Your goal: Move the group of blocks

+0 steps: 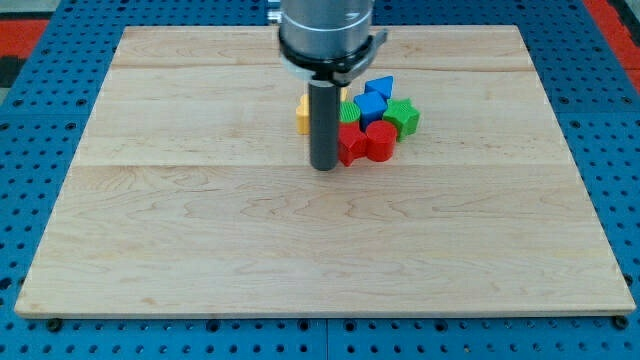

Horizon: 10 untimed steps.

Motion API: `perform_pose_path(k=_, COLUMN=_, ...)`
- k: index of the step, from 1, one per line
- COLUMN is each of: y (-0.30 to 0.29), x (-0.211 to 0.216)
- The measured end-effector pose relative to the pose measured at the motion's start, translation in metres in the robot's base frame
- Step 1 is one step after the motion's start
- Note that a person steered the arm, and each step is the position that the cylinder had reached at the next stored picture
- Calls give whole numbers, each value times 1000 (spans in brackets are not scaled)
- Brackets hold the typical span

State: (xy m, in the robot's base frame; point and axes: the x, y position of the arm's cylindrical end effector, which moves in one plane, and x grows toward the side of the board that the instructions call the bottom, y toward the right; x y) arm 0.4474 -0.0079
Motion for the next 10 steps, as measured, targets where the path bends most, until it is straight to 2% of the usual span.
perform_pose_path(k=1, y=2, x=11)
perform_pose_path(k=2, y=102, x=26)
perform_pose_path(k=3, y=205, x=-4)
perform_pose_path(k=4, y=203, x=-127)
perform_pose_path(k=5, y=122, x=-178)
perform_pose_path(k=6, y=79, x=-146)
perform_pose_path(k=7, y=75, x=-98)
perform_pose_path(k=8, y=45, x=-107)
perform_pose_path(k=9, y=101, x=-116)
perform_pose_path(k=10, y=155, x=-91)
